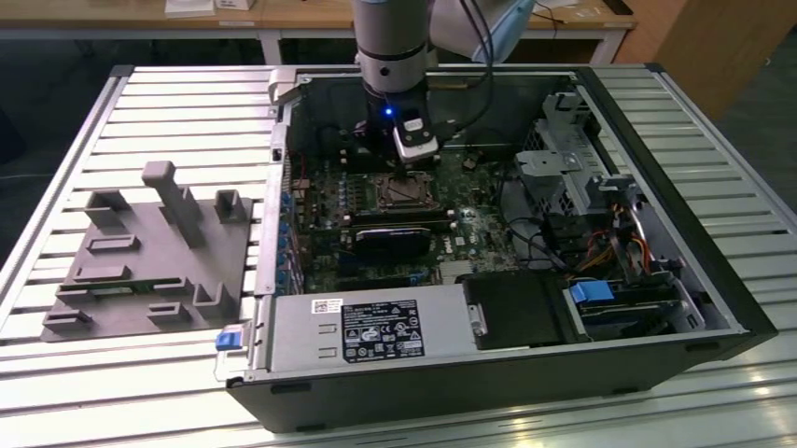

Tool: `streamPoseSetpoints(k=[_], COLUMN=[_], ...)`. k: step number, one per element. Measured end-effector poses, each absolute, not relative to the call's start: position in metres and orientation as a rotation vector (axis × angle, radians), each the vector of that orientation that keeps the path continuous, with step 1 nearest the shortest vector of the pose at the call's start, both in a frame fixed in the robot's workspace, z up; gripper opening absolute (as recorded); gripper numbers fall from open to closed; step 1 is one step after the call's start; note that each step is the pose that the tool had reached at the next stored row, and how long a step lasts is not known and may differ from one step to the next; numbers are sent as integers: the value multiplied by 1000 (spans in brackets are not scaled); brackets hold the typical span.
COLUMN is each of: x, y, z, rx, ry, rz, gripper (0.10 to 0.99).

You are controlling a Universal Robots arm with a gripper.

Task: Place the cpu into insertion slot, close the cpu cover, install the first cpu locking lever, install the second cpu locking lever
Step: 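Install the first cpu locking lever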

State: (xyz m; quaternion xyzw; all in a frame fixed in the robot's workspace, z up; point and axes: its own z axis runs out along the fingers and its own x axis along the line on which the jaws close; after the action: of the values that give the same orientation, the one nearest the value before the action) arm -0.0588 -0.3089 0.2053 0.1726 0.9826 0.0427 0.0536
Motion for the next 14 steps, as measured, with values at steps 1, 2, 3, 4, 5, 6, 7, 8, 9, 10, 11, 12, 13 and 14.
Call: streamPoseSetpoints(k=[1,2,3,4,5,6,7,8,9,10,11,12,13,14], x=[-59,-59,-59,-59,-59,-59,-59,-59,-59,-59,-59,-59,-59,-59], y=[-310,-312,-313,-315,-316,-318,-320,-322,-323,-325,-327,-328,-329,-330], z=[205,205,205,205,205,205,205,205,205,205,205,205,205,205], rx=[525,525,525,525,525,525,525,525,525,525,525,525,525,525], ry=[2986,2986,2986,2986,2986,2986,2986,2986,2986,2986,2986,2986,2986,2986], rz=[130,130,130,130,130,130,130,130,130,130,130,130,130,130], gripper=[102,102,102,102,102,102,102,102,102,102,102,102,102,102])
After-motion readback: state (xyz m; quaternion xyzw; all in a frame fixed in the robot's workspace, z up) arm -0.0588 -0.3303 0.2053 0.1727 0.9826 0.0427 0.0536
